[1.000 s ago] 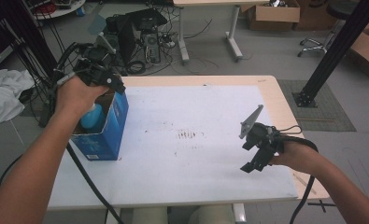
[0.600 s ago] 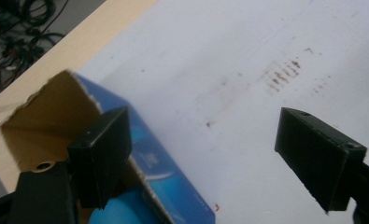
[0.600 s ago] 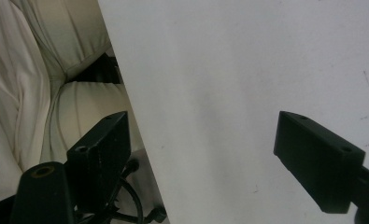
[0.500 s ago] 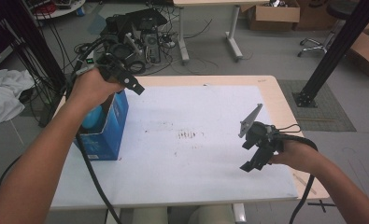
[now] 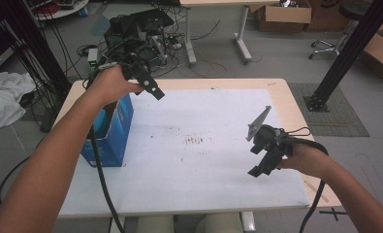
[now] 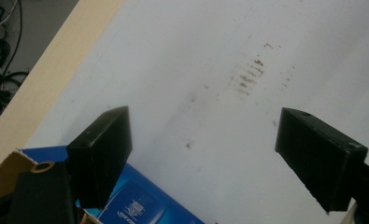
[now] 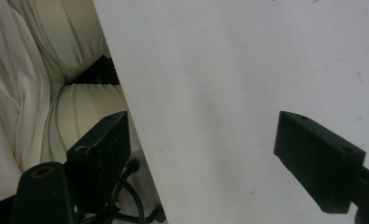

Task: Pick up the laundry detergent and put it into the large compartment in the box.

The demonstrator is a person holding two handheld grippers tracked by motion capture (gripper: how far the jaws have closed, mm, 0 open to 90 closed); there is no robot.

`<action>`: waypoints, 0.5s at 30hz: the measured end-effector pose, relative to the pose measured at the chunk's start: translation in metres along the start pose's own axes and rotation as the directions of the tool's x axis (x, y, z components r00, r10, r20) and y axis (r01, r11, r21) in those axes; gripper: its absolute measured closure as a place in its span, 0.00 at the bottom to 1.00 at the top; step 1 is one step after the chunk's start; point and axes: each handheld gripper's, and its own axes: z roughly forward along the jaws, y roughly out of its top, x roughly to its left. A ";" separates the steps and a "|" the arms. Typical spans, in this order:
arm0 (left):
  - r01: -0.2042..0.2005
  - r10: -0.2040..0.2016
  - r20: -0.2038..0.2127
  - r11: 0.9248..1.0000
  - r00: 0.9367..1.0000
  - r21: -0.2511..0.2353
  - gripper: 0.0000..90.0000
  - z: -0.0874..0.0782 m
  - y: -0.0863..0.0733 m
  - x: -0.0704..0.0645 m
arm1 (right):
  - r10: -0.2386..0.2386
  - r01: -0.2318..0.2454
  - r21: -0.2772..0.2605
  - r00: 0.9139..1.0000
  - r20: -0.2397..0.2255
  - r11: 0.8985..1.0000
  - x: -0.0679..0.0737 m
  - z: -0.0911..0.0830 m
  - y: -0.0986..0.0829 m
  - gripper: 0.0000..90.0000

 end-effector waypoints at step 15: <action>-0.170 0.168 0.069 0.985 0.983 0.023 0.21 0.023 0.023 -0.005 | 0.010 -0.010 0.000 1.000 0.002 1.000 -0.001 -0.001 0.009 0.21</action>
